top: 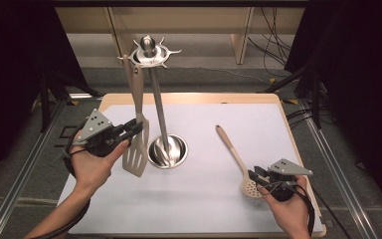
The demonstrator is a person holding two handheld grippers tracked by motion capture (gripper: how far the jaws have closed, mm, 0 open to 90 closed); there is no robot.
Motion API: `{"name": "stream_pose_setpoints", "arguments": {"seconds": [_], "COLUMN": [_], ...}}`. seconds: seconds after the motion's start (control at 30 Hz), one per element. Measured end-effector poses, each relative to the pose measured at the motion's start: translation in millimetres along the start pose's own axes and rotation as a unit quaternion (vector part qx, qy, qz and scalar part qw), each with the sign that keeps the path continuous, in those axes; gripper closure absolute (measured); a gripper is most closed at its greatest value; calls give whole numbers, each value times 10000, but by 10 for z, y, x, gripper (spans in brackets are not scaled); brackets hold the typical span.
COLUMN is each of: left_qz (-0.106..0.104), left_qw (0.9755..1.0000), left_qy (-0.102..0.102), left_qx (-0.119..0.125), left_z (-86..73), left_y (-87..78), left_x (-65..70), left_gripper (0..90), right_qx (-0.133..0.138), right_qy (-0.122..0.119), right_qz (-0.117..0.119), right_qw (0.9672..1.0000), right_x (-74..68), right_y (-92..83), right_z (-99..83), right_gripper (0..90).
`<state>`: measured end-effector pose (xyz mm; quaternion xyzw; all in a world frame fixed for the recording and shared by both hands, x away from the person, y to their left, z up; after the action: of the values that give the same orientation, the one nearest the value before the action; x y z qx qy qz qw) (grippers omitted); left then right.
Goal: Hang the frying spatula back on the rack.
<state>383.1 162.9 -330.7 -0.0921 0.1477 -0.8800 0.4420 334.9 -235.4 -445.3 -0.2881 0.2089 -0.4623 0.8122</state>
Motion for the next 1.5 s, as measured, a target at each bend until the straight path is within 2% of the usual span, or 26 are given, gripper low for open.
{"name": "stream_pose_setpoints", "arguments": {"seconds": [0.23, 0.3, 0.33, 0.37, 0.43, 0.47, 0.53, 0.6, 0.63, 0.67, 0.73, 0.77, 0.87, 0.97, 1.13, 1.23, 1.27, 1.3, 1.5], "left_qz": [-18, -34, -38, -54, -47, -60, -86, -115, -128, -173, -189, -219, -298, -285, -334, -345, -341, -333, -310], "left_qw": [10000, 10000, 9999, 9999, 9992, 9992, 9991, 9992, 9992, 9990, 9986, 9989, 9983, 9976, 9950, 9938, 9934, 9926, 9914], "left_qy": [12, 46, 63, 118, 385, 397, 411, 389, 368, 397, 448, 364, 376, 386, 441, 430, 429, 430, 430], "left_qx": [-46, -57, -69, -71, 1, -3, 11, 45, 41, 106, 190, 185, 317, 494, 835, 962, 1011, 1084, 1196], "left_z": [3, 2, 3, 7, 26, 30, 48, 82, 106, 141, 218, 251, 385, 519, 748, 860, 893, 951, 1039], "left_y": [67, 64, 56, 45, 25, 6, -27, -59, -79, -91, -133, -158, -208, -258, -311, -324, -327, -332, -327], "left_x": [14, 18, 21, 28, 30, 36, 44, 51, 56, 60, 73, 99, 138, 162, 201, 204, 206, 206, 216], "left_gripper": [772, 760, 750, 729, 703, 700, 710, 722, 736, 793, 827, 852, 887, 893, 895, 895, 895, 895, 896], "right_qx": [-14, 82, 54, -20, 37, 38, 69, 66, 36, -13, -10, -5, -26, 4, 15, 10, 67, 46, 73], "right_qy": [2, -174, -122, 1, -1, -5, -239, -252, -147, -47, -29, -25, 29, 33, 37, -3, -138, -107, -120], "right_qz": [-3, -41, -31, -3, 11, 7, -82, -84, -39, 8, 9, 10, 15, 22, 22, 7, 41, 53, 32], "right_qw": [10000, 9998, 9999, 10000, 10000, 10000, 9997, 9996, 9999, 10000, 10000, 10000, 10000, 10000, 10000, 10000, 9999, 9999, 9999], "right_x": [-6, 22, 16, 0, 2, 4, 41, 41, 19, -5, -10, -12, -22, -25, -23, -23, -1, -6, 9], "right_y": [-9, 1, -3, -14, -11, -11, -8, -5, -5, -10, -10, -11, -12, -2, 5, 6, 15, 14, 21], "right_z": [-12, -9, -13, -21, -16, -15, -5, -3, -8, -11, -9, -8, -8, -10, -10, -8, 1, -1, -2], "right_gripper": [702, 701, 701, 701, 700, 700, 700, 700, 700, 700, 701, 701, 701, 701, 702, 702, 702, 702, 703]}}
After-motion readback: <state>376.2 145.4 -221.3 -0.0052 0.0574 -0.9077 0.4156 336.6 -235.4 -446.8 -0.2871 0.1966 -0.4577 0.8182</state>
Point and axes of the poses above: each handheld gripper's, and its own axes: y roughly forward along the jaws, z roughly out of its top, x roughly to its right, the point moved 4 cm from there along y, roughly forward along the jaws, and after that the axes turned 6 degrees about -x, right-handed, at the moved point
